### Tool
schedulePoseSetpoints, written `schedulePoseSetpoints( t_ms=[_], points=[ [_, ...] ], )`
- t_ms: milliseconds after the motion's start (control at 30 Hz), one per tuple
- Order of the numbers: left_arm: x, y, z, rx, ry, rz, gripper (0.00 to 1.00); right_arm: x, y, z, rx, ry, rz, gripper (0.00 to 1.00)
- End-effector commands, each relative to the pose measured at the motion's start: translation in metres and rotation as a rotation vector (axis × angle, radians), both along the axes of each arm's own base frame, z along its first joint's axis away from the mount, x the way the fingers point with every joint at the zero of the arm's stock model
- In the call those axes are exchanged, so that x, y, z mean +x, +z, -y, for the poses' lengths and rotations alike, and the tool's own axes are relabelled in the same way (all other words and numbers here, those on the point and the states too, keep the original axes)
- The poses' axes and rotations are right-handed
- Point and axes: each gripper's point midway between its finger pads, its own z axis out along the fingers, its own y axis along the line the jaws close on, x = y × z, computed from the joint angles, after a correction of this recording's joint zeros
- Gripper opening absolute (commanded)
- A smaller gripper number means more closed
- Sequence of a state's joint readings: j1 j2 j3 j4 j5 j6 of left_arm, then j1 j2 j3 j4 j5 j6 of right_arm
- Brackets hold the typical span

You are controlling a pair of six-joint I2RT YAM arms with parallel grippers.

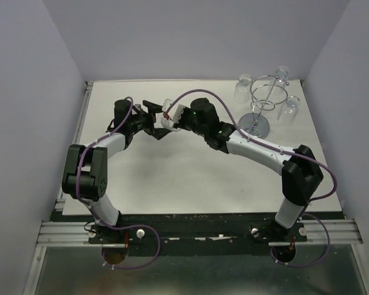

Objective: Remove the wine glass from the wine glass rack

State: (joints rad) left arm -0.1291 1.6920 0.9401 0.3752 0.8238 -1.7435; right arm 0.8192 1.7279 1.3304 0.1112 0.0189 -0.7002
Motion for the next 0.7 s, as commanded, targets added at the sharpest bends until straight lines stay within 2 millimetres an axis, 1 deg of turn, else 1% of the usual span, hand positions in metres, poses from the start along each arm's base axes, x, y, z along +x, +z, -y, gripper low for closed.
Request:
schedulePoseSetpoints(
  t_ms=[0, 67, 100, 133, 167, 200, 267, 333, 367, 433, 467, 500, 667],
  points=[
    [-0.002, 0.002, -0.019, 0.03, 0.034, -0.016, 0.99, 0.019, 0.036, -0.007, 0.1, -0.095, -0.016, 0.01],
    [0.001, -0.002, -0.034, 0.055, 0.066, -0.015, 0.99, 0.024, 0.026, -0.007, 0.062, -0.127, -0.071, 0.01],
    [0.003, -0.005, -0.045, 0.069, 0.09, -0.017, 0.99, 0.027, 0.022, -0.007, 0.04, -0.141, -0.096, 0.01],
    [0.002, -0.009, -0.051, 0.081, 0.1, -0.021, 0.99, 0.027, 0.02, -0.008, 0.024, -0.148, -0.123, 0.01],
    [0.006, -0.012, -0.068, 0.089, 0.139, -0.021, 0.99, 0.028, 0.016, -0.009, -0.003, -0.153, -0.153, 0.01],
    [0.006, -0.014, -0.076, 0.099, 0.155, -0.016, 0.99, 0.028, 0.011, -0.009, -0.033, -0.152, -0.177, 0.01],
    [0.005, -0.02, -0.091, 0.121, 0.183, -0.01, 0.99, 0.03, 0.008, -0.01, -0.082, -0.157, -0.209, 0.01],
    [0.002, -0.025, -0.104, 0.146, 0.212, -0.009, 0.99, 0.031, -0.001, -0.007, -0.152, -0.153, -0.23, 0.01],
    [0.001, -0.026, -0.109, 0.16, 0.223, -0.004, 0.99, 0.032, -0.001, -0.006, -0.181, -0.153, -0.232, 0.01],
    [-0.002, -0.029, -0.118, 0.185, 0.242, -0.007, 0.99, 0.034, -0.009, 0.0, -0.235, -0.157, -0.259, 0.01],
    [-0.002, -0.029, -0.122, 0.192, 0.248, -0.006, 0.99, 0.036, -0.009, 0.002, -0.249, -0.158, -0.266, 0.01],
    [-0.002, -0.029, -0.124, 0.194, 0.256, -0.004, 0.99, 0.036, -0.014, 0.006, -0.269, -0.157, -0.283, 0.01],
    [0.007, -0.022, -0.134, 0.194, 0.278, 0.031, 0.99, 0.042, -0.033, 0.027, -0.321, -0.157, -0.365, 0.01]
  ],
)
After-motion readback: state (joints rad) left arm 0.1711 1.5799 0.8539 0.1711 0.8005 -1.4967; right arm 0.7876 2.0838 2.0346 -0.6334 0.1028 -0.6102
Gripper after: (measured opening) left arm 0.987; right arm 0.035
